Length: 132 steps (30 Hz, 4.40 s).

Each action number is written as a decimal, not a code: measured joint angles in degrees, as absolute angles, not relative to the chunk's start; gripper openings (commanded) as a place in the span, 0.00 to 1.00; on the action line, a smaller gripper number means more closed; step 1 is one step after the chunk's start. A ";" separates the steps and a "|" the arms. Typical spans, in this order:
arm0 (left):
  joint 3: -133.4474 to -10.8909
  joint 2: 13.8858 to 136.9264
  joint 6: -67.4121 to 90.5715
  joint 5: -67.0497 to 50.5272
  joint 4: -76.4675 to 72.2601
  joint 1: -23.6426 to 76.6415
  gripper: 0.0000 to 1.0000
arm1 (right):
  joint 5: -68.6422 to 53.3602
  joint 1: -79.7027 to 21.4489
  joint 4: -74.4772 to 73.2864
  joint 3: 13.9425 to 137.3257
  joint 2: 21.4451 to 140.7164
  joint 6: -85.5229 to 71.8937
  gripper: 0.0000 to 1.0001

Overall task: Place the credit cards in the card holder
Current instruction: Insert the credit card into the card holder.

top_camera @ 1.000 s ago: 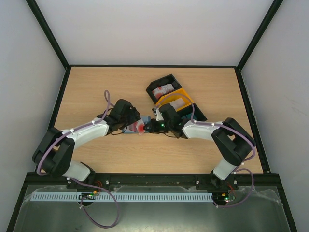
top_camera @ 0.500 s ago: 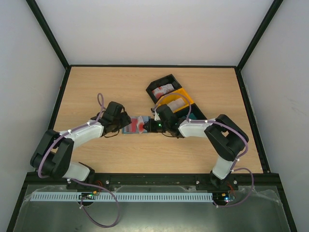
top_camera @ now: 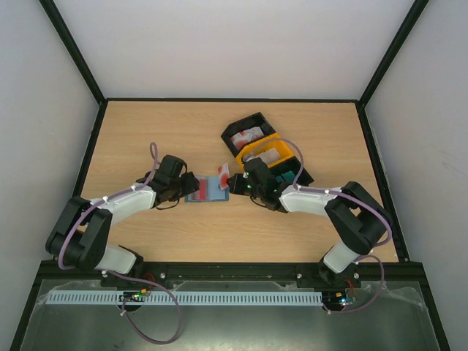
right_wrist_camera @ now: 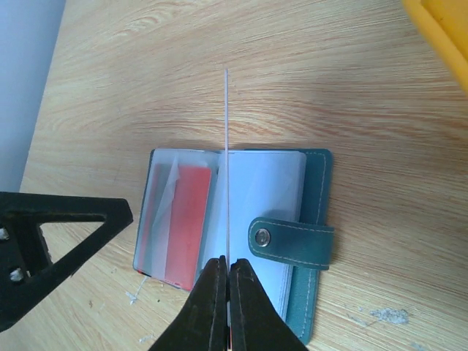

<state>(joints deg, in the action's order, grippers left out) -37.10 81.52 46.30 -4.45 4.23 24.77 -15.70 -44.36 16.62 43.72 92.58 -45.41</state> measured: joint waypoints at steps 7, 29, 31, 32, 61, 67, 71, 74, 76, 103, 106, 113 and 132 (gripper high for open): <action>-36.75 81.36 45.54 -9.08 0.69 24.77 0.54 | -15.42 -44.27 16.60 43.53 92.49 -45.69 0.02; -29.93 81.41 51.83 -24.08 -18.59 22.02 0.79 | -23.46 -44.01 24.51 43.29 94.83 -52.51 0.02; -29.04 78.72 52.38 -24.10 -19.09 20.88 0.79 | -24.88 -43.79 26.74 42.98 94.83 -53.84 0.02; -28.58 77.25 52.69 -24.05 -19.16 20.16 0.79 | -25.50 -43.72 27.88 42.74 94.83 -54.54 0.02; -23.29 70.19 64.90 -31.70 -30.98 18.09 0.03 | -38.06 -43.27 56.97 37.52 99.72 -76.64 0.02; -23.29 69.52 63.46 -31.11 -31.46 18.11 0.03 | -37.52 -43.24 54.68 37.39 99.90 -75.37 0.35; -23.49 68.66 59.77 -27.35 -26.11 18.09 0.03 | -33.76 -43.38 45.98 37.93 98.87 -69.60 0.45; -24.73 68.71 55.83 -23.55 -19.59 18.09 0.03 | -26.94 -44.16 34.22 40.58 97.06 -62.74 0.45; -25.43 69.30 53.91 -22.41 -17.04 18.09 0.03 | -22.00 -45.21 27.38 43.86 96.84 -58.54 0.45; -31.86 87.88 47.11 -30.74 -19.03 19.31 0.03 | 21.93 -55.86 -17.72 68.99 112.51 -42.92 0.55; -32.97 88.68 46.33 -30.89 -18.92 19.88 0.03 | 21.98 -55.55 -17.76 68.90 112.51 -43.70 0.50; -34.20 90.59 43.97 -29.65 -18.96 21.30 0.03 | 18.72 -53.39 -16.84 65.87 110.87 -45.12 0.35; -35.73 95.88 42.04 -25.93 -23.20 23.24 0.03 | 1.19 -46.89 -5.15 59.00 107.02 -45.91 0.25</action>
